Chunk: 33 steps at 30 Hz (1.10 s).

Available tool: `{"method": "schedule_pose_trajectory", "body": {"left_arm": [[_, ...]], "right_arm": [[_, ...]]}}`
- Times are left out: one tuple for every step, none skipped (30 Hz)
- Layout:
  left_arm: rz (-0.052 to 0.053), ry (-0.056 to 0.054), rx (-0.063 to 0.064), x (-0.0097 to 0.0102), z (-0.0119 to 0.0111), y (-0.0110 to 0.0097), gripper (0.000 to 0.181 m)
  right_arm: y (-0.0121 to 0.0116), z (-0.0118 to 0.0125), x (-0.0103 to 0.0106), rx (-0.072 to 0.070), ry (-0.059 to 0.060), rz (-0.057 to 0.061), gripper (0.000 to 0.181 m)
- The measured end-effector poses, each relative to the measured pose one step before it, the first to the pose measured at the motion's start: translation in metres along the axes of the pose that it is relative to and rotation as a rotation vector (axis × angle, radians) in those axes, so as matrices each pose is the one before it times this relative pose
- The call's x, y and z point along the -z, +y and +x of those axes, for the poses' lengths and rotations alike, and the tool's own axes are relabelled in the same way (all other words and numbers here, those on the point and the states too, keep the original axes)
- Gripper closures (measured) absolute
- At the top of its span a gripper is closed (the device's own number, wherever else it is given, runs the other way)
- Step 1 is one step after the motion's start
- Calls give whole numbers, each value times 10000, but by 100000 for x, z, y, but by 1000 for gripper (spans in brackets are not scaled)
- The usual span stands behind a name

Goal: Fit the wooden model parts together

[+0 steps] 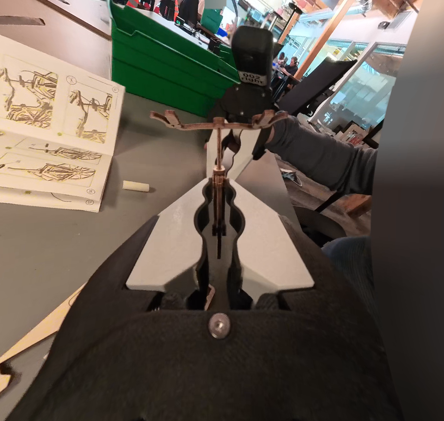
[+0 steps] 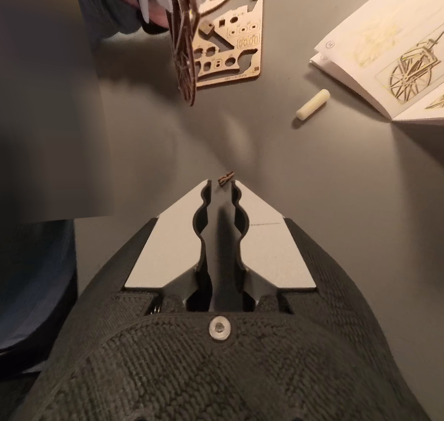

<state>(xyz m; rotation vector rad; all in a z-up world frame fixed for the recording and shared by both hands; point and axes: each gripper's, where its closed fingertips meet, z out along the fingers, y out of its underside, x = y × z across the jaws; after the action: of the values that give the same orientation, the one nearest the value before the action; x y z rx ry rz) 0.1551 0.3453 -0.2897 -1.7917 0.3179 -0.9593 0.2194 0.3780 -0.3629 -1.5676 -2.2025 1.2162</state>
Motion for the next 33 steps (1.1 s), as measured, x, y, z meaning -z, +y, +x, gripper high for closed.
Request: {"method": "schedule_pose_trajectory", "body": {"left_arm": [[25,89,58,8,37,16,173],[4,36,39,-46,14,33,173],[-31,15,-4,-83,26,76,173],[-67,17,-23,-108,51,126,173],[-75,12,-39,-123,57,134,173],[-60,19,-43,-119,80,112,173],[-54,34,-25,-109,101,98,173],[-40,33,-19,-103,95,65,173],[-25,22,-18,-92,75,44,173],[-19,24,-18,-67,82,31,173],[-11,29,-19,-60,83,32,173],[-12,30,-16,-36,55,21,173],[-7,5,-7,-19,16,25,173],[-1,-8,0,5,-26,17,173],[-1,-3,3,20,-30,13,173],[13,-6,4,49,-30,-20,173],[27,0,6,47,-27,-41,173],[36,19,10,42,7,-63,173],[27,45,16,32,56,-38,173],[11,64,10,-6,84,-22,173],[-8,51,-1,-25,78,22,173],[-22,46,-19,-38,76,46,173],[-38,45,-22,-64,90,71,173],[-41,48,-27,-62,90,76,173],[-25,41,-33,-53,88,51,173],[-15,19,-29,-45,65,31,173],[-8,19,-25,-25,54,7,173],[4,14,-21,-5,34,-3,173],[10,11,-4,-1,19,-9,173],[7,9,13,11,-7,-11,173],[9,11,19,1,-16,-1,173],[2,17,23,-3,-3,20,173],[-10,19,24,-38,-7,38,173]], "right_arm": [[89,216,-26,224,233,-90,167],[-2,106,58,25,83,-46,167],[-88,-50,53,-150,-69,11,167],[23,-94,8,-166,-91,-49,166],[164,-52,-70,-50,-11,-143,165],[222,-87,-163,46,21,-189,165],[143,-190,-259,73,1,-191,164],[9,-258,-313,101,-20,-143,163],[-199,-348,-338,149,-58,-43,162],[-453,-494,-328,187,-127,104,162],[-613,-666,-277,192,-234,198,161],[-539,-562,-189,144,-203,168,161],[-351,-97,-41,69,51,72,161],[-150,244,93,43,221,-2,161],[10,321,145,54,240,-21,162],[171,273,117,71,183,-71,163],[365,272,61,126,160,-159,163],[390,232,19,219,128,-171,162],[234,124,6,301,41,-74,159],[-2,88,-23,325,-20,87,156],[-171,117,-51,274,-60,206,151],[-237,-7,-85,169,-181,255,147],[-233,-176,-124,46,-302,244,145],[-147,-259,-182,-6,-340,161,145],[49,-190,-201,25,-258,13,144],[294,-51,-187,63,-117,-170,144],[422,28,-101,72,-23,-282,144],[132,-19,68,62,-16,-118,145],[137,-23,178,-20,-24,-120,146],[253,-64,210,-72,-60,-157,148],[211,-125,186,-71,-97,-106,150],[149,-40,135,-48,-35,-37,151],[113,-88,65,5,-38,-11,154]]}}
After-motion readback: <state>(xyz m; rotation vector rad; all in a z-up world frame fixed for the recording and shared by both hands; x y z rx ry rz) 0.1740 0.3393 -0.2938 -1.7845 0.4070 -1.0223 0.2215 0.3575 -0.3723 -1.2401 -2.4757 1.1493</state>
